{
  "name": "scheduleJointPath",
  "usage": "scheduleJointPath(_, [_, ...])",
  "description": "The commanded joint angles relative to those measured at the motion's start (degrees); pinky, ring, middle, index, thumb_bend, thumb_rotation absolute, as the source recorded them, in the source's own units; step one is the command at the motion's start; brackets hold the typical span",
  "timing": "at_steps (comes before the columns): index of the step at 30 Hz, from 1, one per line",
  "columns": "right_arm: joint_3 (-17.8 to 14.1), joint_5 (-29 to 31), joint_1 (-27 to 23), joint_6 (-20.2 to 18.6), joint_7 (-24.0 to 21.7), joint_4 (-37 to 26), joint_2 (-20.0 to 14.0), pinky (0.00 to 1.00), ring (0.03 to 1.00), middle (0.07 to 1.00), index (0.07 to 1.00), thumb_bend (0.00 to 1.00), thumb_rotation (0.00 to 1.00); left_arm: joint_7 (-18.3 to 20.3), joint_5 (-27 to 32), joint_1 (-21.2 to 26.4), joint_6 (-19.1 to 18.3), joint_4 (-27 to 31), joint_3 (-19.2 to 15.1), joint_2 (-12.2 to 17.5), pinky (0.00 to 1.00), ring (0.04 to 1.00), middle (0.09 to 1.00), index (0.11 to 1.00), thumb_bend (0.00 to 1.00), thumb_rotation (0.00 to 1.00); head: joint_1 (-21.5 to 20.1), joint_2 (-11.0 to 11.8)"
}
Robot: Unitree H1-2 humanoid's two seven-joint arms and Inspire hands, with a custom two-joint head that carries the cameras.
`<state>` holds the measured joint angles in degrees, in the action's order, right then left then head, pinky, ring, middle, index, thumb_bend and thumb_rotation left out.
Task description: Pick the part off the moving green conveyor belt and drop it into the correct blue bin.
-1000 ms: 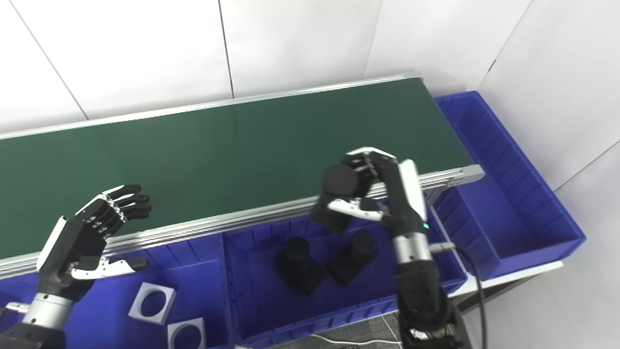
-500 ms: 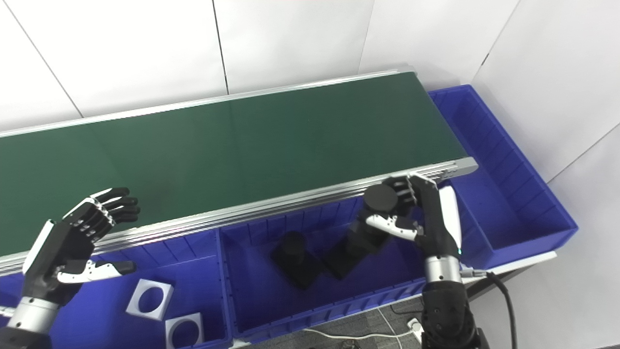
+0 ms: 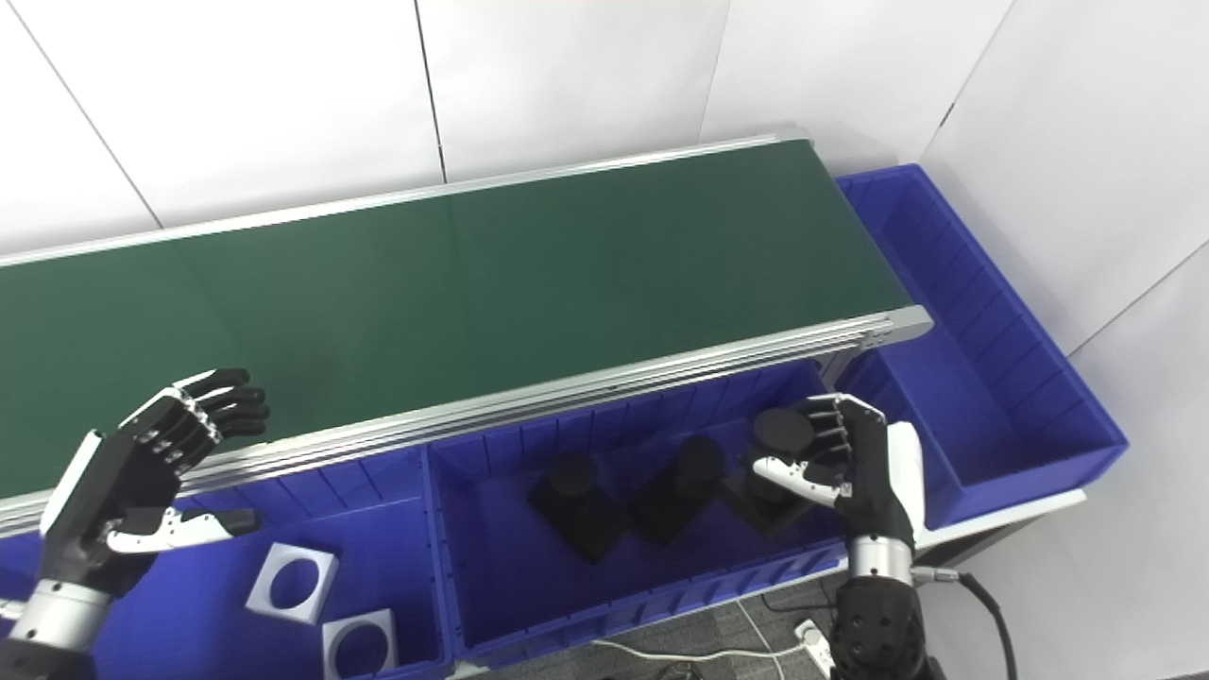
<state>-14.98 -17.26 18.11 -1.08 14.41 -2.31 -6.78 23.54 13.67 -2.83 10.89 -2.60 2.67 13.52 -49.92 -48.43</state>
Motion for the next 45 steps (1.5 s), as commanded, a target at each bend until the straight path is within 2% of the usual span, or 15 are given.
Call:
scheduleJointPath(1, [-0.3, -0.6, -0.7, 4.4, 2.2, 0.1, -0.7, 0.36, 0.412, 0.496, 0.507, 0.52, 0.0, 0.3, 0.3, 1.0, 1.6, 2.1, -0.6, 1.0, 0.7, 0.708, 0.734, 0.76, 0.9, 0.0, 0.1, 0.0])
scheduleJointPath(6, [-0.4, -1.4, -1.4, 6.0, 4.3, 2.5, -0.9, 0.36, 0.405, 0.484, 0.511, 0.52, 0.0, 0.3, 0.3, 0.9, 2.2, 1.7, -0.8, 1.0, 0.69, 0.7, 0.731, 0.762, 0.9, 0.0, 0.6, -0.2])
scheduleJointPath(10, [-0.8, -0.5, -1.4, 5.3, 4.9, 2.4, -0.4, 0.37, 0.417, 0.49, 0.505, 0.52, 0.0, 0.3, 0.2, 0.8, 1.6, 2.0, -0.7, 1.0, 0.69, 0.698, 0.724, 0.756, 0.91, 0.0, 1.1, -0.1])
scheduleJointPath(16, [-0.2, -0.3, -1.0, 5.5, 4.6, 1.5, -0.6, 0.49, 0.449, 0.498, 0.503, 0.52, 0.0, 0.2, 0.5, 0.8, 1.1, 2.1, -0.7, 0.8, 0.68, 0.69, 0.715, 0.746, 0.93, 0.0, 1.5, 0.0])
scheduleJointPath(17, [0.0, -0.1, -0.8, 5.9, 4.3, 1.4, -0.9, 0.51, 0.52, 0.564, 0.499, 0.52, 0.06, 0.1, 0.3, 0.7, 1.0, 2.3, -0.7, 0.8, 0.68, 0.687, 0.712, 0.744, 0.94, 0.0, 1.5, 0.0])
scheduleJointPath(18, [0.3, -0.1, -0.6, 6.3, 4.0, 1.3, -1.1, 0.55, 0.584, 0.63, 0.6, 0.75, 0.03, 0.0, 0.1, 0.7, 1.0, 2.5, -0.7, 0.8, 0.68, 0.686, 0.712, 0.744, 0.94, 0.0, 1.8, 0.1])
scheduleJointPath(19, [0.5, -0.1, -0.4, 6.6, 3.8, 1.2, -1.3, 0.57, 0.615, 0.663, 0.643, 0.84, 0.03, 0.0, 0.1, 0.7, 1.1, 2.5, -0.6, 0.8, 0.68, 0.686, 0.712, 0.745, 0.93, 0.0, 1.8, 0.1])
scheduleJointPath(21, [0.8, -0.1, -0.2, 7.3, 3.9, 1.3, -1.5, 0.62, 0.684, 0.729, 0.705, 0.94, 0.06, 0.2, 0.2, 0.7, 1.2, 2.5, -0.6, 0.8, 0.68, 0.687, 0.711, 0.745, 0.93, 0.0, 1.8, 0.1])
scheduleJointPath(23, [1.1, -0.3, 0.0, 8.0, 4.1, 1.4, -1.8, 0.67, 0.746, 0.779, 0.744, 0.98, 0.08, 0.2, 0.4, 0.7, 0.8, 2.8, -0.5, 0.8, 0.68, 0.69, 0.712, 0.745, 0.93, 0.0, 1.8, 0.1])
scheduleJointPath(26, [1.3, -1.2, 0.3, 8.7, 4.6, 1.4, -2.0, 0.73, 0.79, 0.816, 0.779, 1.0, 0.12, -0.1, 0.3, 0.6, 0.1, 3.3, -0.5, 0.7, 0.68, 0.689, 0.71, 0.74, 0.93, 0.0, 2.3, 0.2])
scheduleJointPath(35, [1.9, -2.0, 0.8, 8.8, 4.5, 0.6, -2.2, 0.76, 0.809, 0.849, 0.799, 1.0, 0.17, -0.4, -0.2, 0.4, -0.6, 4.1, -0.4, 0.6, 0.67, 0.685, 0.707, 0.736, 0.94, 0.0, 3.0, 0.3])
scheduleJointPath(37, [2.1, -1.3, 0.9, 10.6, 4.4, 0.4, -2.2, 0.77, 0.804, 0.847, 0.796, 1.0, 0.17, -0.7, -0.6, 0.1, -0.7, 4.5, -0.4, 0.5, 0.67, 0.685, 0.707, 0.734, 0.94, 0.0, 4.0, 0.3])
scheduleJointPath(40, [2.7, -0.3, 1.0, 12.2, 3.4, -1.5, -2.2, 0.74, 0.796, 0.846, 0.795, 1.0, 0.17, -0.6, -0.6, -0.1, -0.8, 4.8, -0.1, 0.2, 0.67, 0.679, 0.701, 0.732, 0.94, 0.0, 7.0, 0.3])
scheduleJointPath(41, [3.0, 0.3, 1.1, 12.4, 2.8, -2.6, -2.1, 0.7, 0.773, 0.823, 0.786, 1.0, 0.16, -0.4, -0.5, -0.1, -0.8, 4.8, -0.1, 0.1, 0.67, 0.686, 0.705, 0.738, 0.93, 0.0, 7.3, 0.2])
scheduleJointPath(45, [6.3, 3.9, 0.9, 12.9, -2.1, -9.7, -2.1, 0.61, 0.708, 0.828, 0.768, 1.0, 0.2, -0.4, -1.1, -0.1, 0.4, 3.4, 0.5, -0.5, 0.67, 0.681, 0.706, 0.736, 0.94, 0.0, 11.6, 0.3])
